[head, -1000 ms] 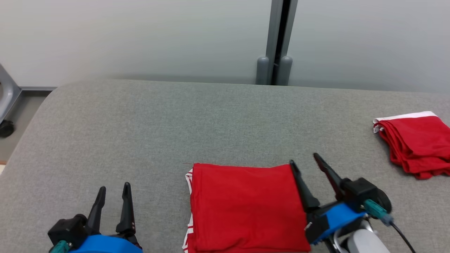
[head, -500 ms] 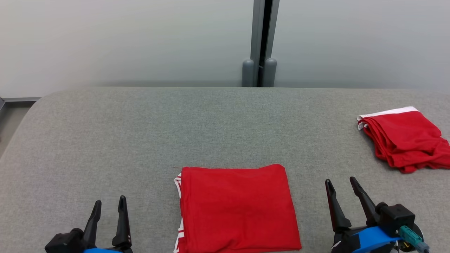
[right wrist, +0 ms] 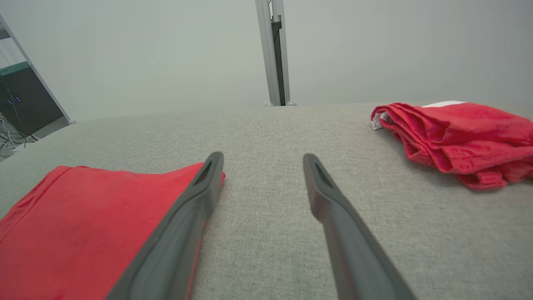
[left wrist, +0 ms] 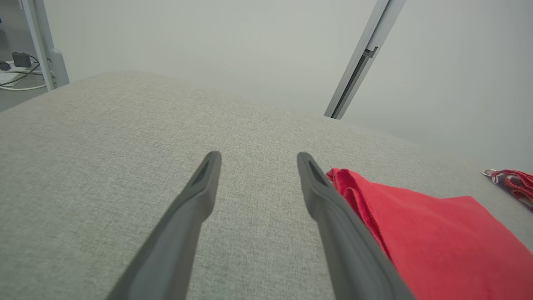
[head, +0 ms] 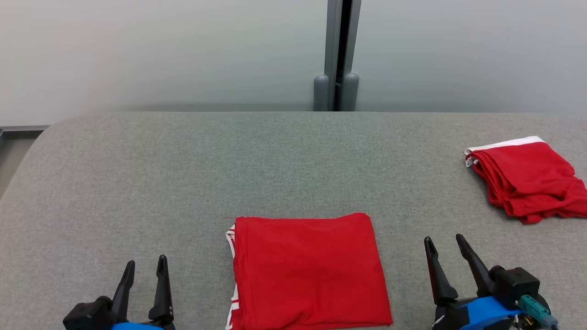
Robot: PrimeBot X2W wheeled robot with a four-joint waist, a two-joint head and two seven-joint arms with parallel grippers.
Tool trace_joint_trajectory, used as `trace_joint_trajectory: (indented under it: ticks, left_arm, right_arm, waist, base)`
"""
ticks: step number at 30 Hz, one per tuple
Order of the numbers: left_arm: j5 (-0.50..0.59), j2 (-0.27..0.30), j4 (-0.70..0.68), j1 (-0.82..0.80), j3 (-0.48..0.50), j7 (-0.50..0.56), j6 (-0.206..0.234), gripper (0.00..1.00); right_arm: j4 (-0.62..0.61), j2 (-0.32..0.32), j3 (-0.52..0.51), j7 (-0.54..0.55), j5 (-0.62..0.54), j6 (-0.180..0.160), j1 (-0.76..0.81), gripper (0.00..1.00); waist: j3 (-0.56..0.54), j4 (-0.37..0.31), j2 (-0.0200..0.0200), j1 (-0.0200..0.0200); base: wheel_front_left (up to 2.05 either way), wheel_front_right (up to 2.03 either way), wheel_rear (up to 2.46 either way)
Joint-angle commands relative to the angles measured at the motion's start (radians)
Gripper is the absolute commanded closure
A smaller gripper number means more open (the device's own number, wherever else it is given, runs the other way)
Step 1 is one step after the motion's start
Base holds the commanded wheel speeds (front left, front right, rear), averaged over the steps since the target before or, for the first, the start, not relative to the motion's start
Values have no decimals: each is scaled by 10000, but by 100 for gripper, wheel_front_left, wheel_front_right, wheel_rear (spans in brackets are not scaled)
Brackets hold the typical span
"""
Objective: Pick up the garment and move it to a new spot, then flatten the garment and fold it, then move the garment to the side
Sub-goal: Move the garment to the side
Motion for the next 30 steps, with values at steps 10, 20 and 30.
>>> trace_joint_trajectory:
  ticks: [10, 20, 30]
  left_arm:
    - [261, -143, 58, -189, 195, -45, -165, 0]
    - [351, -171, 89, -288, 292, -45, -238, 0]
    - [405, -288, 52, -320, 402, -45, -229, 0]
  right_arm:
    - [170, -14, 43, -44, 19, 1, -195, 0]
    - [1063, -10, 539, 1607, 10, 1, -1108, 0]
    - [1241, -20, 917, 4838, -543, 1, -1800, 0]
  waist:
    - [16, 43, 0, 0]
    - [85, 291, 0, 0]
    - [343, 1006, 0, 0]
  base:
    - [0, 0, 0]
    - [0, 0, 0]
    - [0, 0, 0]
